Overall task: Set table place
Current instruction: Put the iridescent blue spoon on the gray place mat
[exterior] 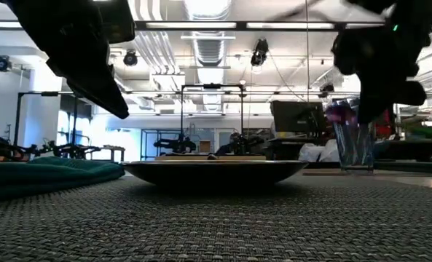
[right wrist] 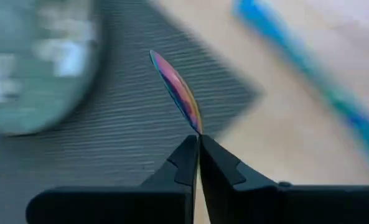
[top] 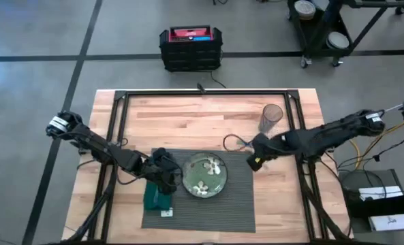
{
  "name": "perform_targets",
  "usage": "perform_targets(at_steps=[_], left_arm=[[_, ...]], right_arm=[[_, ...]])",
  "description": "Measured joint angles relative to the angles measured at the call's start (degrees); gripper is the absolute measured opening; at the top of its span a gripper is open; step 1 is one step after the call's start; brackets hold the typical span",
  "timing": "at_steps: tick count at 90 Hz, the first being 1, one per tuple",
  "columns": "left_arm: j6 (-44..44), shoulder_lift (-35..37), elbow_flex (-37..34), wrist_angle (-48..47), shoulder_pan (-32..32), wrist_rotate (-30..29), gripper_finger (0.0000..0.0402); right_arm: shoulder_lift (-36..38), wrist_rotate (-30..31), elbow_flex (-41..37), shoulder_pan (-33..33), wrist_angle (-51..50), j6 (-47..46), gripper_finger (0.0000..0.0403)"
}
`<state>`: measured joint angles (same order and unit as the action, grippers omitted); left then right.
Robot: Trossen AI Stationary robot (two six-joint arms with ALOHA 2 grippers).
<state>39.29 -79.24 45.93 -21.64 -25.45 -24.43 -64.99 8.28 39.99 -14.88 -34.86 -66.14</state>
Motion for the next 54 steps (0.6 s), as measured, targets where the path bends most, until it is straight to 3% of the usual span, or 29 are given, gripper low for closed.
perform_targets(at_steps=[15,29,54], left_arm=[[0.0,0.0,0.0,0.1,0.0,0.0,0.0114],[0.0,0.0,0.0,0.5,0.0,0.0,0.0114],[0.2,0.0,0.0,1.6,0.0,1.4,0.0114]], right_arm=[[-4.0,10.3,-1.9,-11.5,11.1,-15.0,0.0001],[-11.7,18.4,-3.6,-16.8,19.5,-26.2,0.0001],[-26.3,20.3,-3.6,-18.9,32.2,-39.8,0.0]])
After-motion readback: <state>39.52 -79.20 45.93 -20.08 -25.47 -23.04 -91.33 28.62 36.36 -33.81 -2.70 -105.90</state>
